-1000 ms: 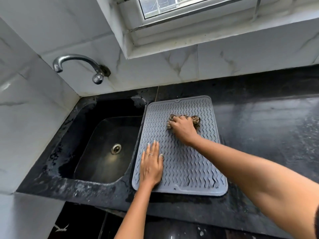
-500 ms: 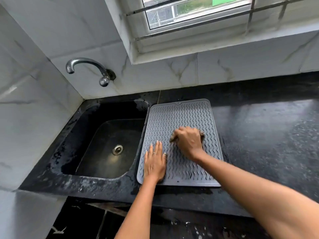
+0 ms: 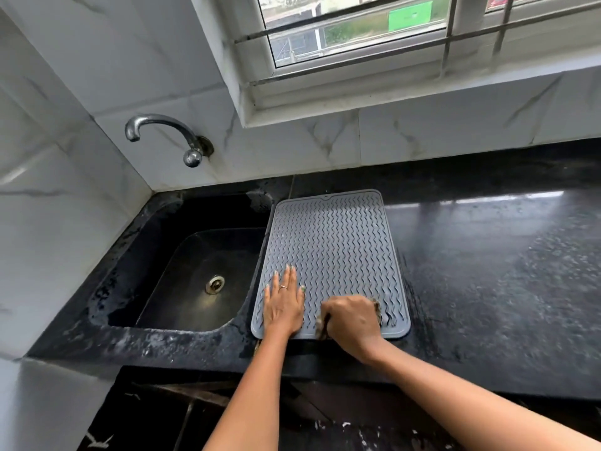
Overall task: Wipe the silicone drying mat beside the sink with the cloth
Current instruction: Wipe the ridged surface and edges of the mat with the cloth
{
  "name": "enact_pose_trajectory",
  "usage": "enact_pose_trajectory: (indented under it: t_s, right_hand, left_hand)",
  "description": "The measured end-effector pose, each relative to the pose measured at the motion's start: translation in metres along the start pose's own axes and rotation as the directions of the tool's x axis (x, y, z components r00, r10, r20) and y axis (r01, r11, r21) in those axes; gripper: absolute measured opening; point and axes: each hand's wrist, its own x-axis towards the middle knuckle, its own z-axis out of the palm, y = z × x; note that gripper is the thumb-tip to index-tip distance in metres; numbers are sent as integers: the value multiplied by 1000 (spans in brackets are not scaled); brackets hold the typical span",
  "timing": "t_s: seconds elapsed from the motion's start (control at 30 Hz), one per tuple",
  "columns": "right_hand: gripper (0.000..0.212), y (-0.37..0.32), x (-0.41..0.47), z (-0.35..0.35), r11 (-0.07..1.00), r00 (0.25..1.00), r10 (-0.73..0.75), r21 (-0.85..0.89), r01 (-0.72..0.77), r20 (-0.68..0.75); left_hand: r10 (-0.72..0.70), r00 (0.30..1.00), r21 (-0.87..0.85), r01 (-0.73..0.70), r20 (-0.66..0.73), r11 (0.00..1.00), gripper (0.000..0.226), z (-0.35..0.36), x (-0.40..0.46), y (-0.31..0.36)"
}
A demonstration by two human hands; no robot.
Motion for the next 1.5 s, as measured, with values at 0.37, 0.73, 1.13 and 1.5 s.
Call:
enact_pose_trajectory:
  t_s: [0.37,0.73,1.13,1.5]
  right_hand:
    - [20,-9,-17,7,966,955,-259,13,260,143]
    - [33,18,50,-53,-36,740,330,791,-611,587]
    - [19,40,213,-18,184,699,598,782,-596,392]
    - [40,40,272,95,930,962,140,-364,-48,233]
  left_hand:
    - [27,997,-138,-17,70,990,52,-5,-12,-14]
    - [-40,983,-132,16,-179,991,31,-34,17,-24]
    - [-185,925,-364,55,-332,930,28,-64,145,-26]
    - [-147,989,-177,145,1,974,46,-53,254,-50]
